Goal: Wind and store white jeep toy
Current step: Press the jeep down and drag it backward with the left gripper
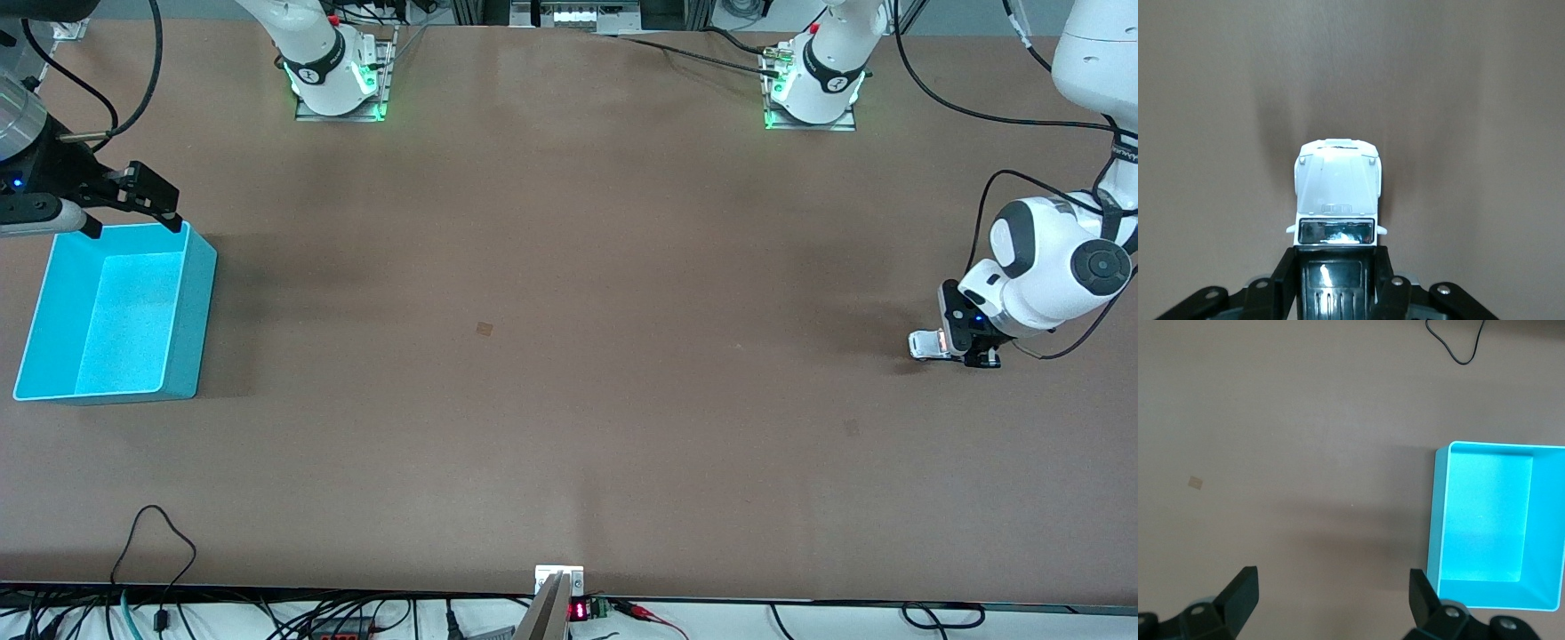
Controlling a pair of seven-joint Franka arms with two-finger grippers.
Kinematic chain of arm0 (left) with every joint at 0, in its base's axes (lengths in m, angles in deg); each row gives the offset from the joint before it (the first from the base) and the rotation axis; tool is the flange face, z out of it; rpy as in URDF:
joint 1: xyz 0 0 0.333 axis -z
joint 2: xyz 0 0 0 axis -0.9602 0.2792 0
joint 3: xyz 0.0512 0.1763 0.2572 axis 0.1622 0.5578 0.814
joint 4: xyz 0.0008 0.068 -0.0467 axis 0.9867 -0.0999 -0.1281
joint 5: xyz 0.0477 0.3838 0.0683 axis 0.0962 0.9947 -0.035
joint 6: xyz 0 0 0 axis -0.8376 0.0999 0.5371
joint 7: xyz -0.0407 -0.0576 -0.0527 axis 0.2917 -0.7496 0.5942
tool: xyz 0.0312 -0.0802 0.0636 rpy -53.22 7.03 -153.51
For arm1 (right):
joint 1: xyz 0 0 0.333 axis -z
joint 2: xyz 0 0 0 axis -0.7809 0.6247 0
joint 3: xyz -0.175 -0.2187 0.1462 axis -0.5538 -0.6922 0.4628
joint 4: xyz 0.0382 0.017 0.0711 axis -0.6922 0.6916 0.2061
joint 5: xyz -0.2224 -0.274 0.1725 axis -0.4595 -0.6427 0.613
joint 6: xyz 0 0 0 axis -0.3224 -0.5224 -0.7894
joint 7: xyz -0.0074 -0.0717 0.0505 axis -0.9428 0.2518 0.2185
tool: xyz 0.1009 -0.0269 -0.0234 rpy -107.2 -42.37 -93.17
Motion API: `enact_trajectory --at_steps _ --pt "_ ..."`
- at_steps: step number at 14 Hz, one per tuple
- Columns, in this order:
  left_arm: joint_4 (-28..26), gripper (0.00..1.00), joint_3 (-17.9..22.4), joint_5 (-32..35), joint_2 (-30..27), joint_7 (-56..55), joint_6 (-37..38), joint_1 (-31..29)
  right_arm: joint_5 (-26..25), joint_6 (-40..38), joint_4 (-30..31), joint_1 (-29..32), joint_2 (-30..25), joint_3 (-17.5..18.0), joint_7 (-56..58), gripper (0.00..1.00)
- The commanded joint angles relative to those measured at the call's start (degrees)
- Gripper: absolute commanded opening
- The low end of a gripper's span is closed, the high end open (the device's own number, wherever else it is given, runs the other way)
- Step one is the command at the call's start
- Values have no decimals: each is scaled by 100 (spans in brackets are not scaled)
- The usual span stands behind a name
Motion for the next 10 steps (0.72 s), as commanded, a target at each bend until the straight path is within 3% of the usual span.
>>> enact_trajectory --at_steps 1,3,4,5,8,10 --pt "29 30 -27 155 464 319 40 -233 155 -18 -49 28 -8 20 44 100" --pt "99 34 -27 155 472 328 40 -233 190 -27 -49 29 -8 20 44 100" --pt "108 61 -35 155 472 319 49 -224 182 -19 -58 28 1 20 44 100" --pt "151 100 -53 155 464 337 58 -224 190 -27 -58 20 -8 20 44 100" --pt "204 100 -132 155 245 302 259 -171 190 -36 -49 37 -8 20 44 100" --pt "414 100 -324 146 156 267 784 -180 190 -27 -49 37 1 20 44 100"
